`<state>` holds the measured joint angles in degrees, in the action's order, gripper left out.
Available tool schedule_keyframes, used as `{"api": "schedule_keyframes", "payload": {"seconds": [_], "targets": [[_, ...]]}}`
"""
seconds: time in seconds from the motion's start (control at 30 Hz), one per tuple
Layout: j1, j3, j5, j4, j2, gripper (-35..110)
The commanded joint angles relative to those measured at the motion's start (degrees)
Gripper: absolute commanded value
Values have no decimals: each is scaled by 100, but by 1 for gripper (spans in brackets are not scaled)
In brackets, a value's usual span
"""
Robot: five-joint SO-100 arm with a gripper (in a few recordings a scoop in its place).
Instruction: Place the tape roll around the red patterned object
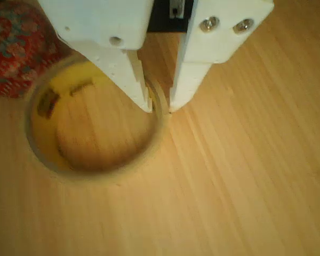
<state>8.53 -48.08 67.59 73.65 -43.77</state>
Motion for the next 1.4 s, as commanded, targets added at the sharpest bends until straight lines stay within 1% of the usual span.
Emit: {"api": "schedule_keyframes", "payload": {"seconds": [0.0, 0.13, 0.2, 0.23, 0.27, 0.33, 0.37, 0.47, 0.67, 1.07, 1.17, 1.23, 1.27, 1.37], "targets": [[97, 387, 132, 141, 44, 0], [105, 844, 281, 176, 325, 0], [105, 1582, 396, 483, 659, 0], [105, 2320, 466, 835, 1002, 0], [105, 3428, 571, 1301, 1529, 0], [141, 6354, 773, 2171, 2839, 0], [141, 5739, 747, 2145, 2522, 0], [149, 5695, 879, 2268, 2338, 0], [97, 4113, 905, 2268, 879, 0], [-114, -62, 1380, 2276, -4008, 0], [-123, -1213, 1389, 2268, -5168, 0], [18, -1723, 1213, 2224, -5634, 0], [105, -2101, 1134, 2048, -5889, 0], [343, -3489, 1090, 1011, -6662, 0]]}}
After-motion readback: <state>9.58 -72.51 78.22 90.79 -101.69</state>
